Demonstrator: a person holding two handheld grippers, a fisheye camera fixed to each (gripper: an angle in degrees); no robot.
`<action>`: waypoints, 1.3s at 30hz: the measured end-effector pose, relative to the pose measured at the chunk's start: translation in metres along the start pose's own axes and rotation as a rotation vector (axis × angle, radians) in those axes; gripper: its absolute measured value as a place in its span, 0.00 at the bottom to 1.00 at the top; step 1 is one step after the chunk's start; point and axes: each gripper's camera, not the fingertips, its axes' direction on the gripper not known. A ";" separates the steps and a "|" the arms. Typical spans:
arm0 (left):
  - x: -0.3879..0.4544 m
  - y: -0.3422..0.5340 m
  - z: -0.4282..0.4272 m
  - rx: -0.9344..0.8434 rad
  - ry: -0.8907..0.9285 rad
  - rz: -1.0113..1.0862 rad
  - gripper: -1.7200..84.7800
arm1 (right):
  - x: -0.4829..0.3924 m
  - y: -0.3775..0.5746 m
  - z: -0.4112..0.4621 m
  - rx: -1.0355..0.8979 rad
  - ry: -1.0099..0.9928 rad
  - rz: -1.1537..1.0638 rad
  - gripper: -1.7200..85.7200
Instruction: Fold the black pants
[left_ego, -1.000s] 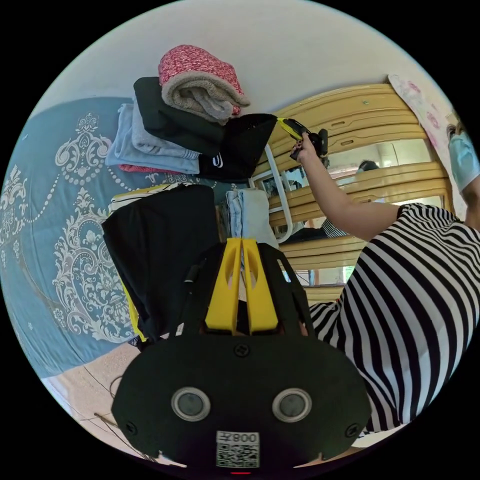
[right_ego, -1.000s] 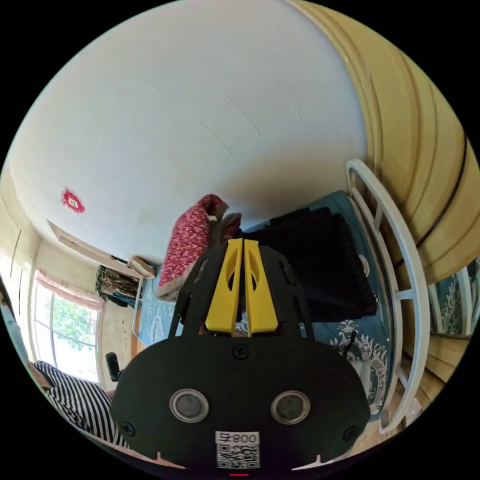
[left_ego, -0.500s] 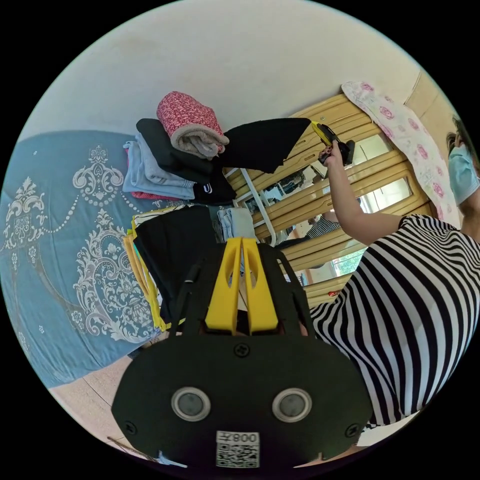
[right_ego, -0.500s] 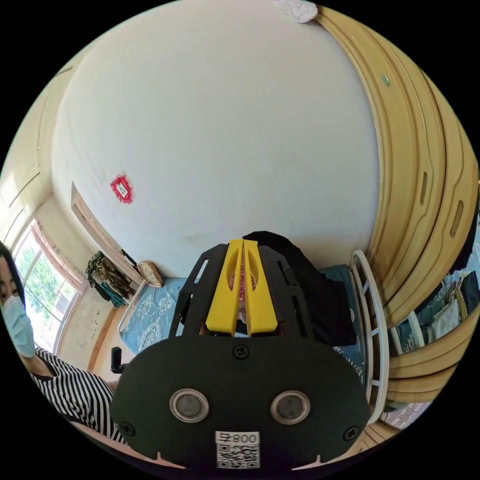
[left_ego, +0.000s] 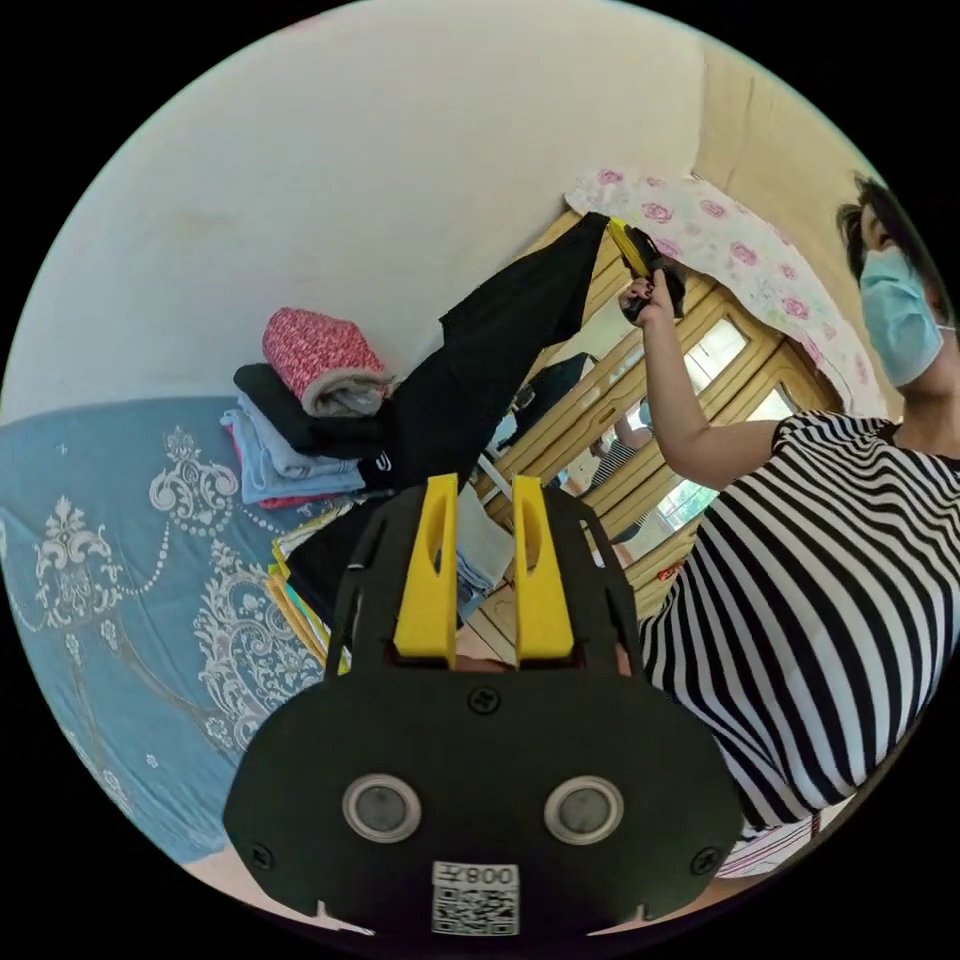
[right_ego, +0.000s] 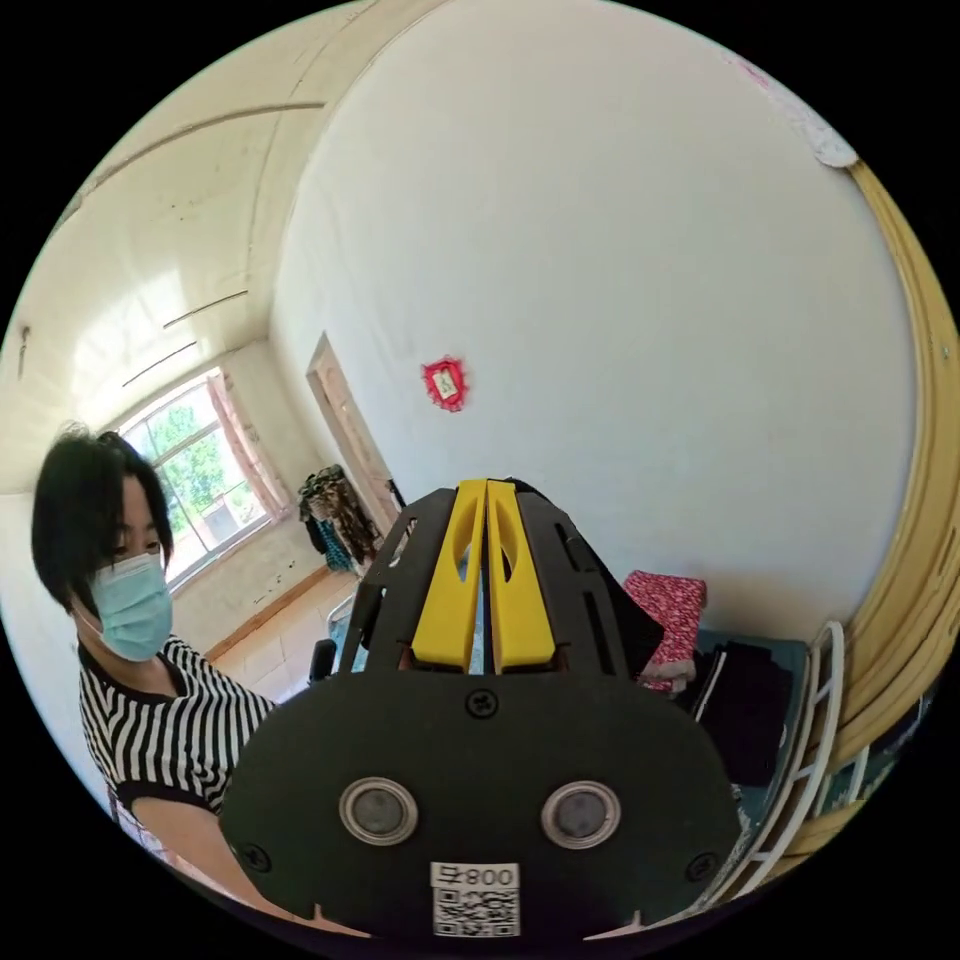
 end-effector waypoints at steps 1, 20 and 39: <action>0.019 -0.011 -0.004 0.026 -0.010 0.045 0.13 | -0.017 0.009 0.002 0.015 -0.041 -0.025 0.02; 0.223 -0.137 -0.025 0.181 0.130 0.106 0.22 | -0.198 0.081 0.069 0.030 -0.433 -0.349 0.02; 0.440 -0.141 -0.074 0.569 0.135 -0.126 0.06 | -0.040 0.079 0.206 -0.081 -0.567 -0.168 0.02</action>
